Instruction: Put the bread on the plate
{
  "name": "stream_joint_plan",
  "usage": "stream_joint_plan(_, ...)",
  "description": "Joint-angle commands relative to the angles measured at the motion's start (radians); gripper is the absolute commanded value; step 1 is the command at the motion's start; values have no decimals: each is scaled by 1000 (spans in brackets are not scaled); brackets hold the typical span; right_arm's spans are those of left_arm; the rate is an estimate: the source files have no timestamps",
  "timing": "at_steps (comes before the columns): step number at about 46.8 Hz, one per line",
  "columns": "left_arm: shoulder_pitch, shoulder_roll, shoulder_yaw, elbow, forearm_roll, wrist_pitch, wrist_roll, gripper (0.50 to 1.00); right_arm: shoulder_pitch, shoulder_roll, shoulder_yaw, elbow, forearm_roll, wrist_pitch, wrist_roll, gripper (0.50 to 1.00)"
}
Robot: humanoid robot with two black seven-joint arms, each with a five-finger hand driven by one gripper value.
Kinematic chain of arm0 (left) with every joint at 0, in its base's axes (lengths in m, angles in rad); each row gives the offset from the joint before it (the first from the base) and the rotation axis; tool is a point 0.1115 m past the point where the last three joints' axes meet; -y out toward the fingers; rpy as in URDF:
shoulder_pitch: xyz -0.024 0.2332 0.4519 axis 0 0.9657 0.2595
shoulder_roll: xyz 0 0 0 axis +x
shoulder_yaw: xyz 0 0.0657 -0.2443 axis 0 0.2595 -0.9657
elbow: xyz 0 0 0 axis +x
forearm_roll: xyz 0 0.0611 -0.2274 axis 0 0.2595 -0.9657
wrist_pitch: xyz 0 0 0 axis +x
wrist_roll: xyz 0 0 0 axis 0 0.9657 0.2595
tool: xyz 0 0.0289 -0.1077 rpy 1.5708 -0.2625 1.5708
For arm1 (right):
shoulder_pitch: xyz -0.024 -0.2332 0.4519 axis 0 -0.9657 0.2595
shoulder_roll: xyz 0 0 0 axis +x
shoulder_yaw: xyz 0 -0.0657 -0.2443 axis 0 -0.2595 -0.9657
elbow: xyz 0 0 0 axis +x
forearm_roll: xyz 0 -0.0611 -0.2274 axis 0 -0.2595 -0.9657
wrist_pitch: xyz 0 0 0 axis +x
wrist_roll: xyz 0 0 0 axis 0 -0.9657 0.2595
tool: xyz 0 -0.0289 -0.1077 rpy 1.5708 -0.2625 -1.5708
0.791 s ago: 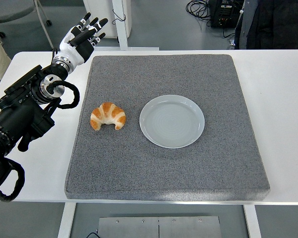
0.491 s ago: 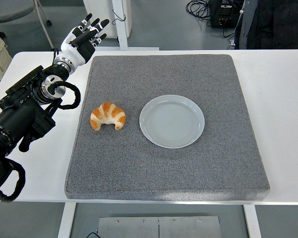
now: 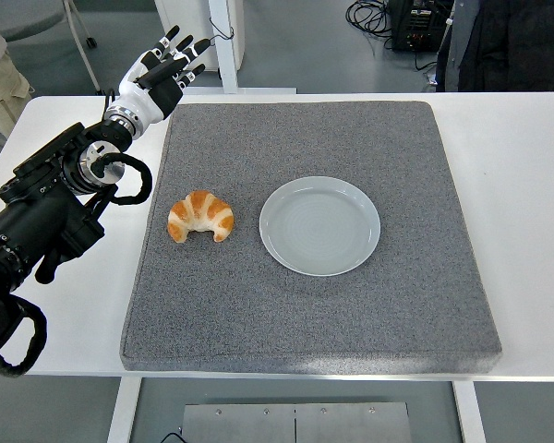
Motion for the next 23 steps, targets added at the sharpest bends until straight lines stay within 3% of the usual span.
stream_joint_plan(1,-3,4,-2,-17,-3,2,0,995,0,0,-1,0,0,0,0,1000)
stream_joint_plan(8,-3,8,13,-44,11,2,5,995,0,0,1,0,0,0,0,1000)
stream_joint_plan(17,5,89,141,-150,11,2,8,995,1,0,-1,0,0,0,0,1000)
stream_joint_plan(23,19,135,158,-211,11,2,6,995,0,0,-1,0,0,0,0,1000)
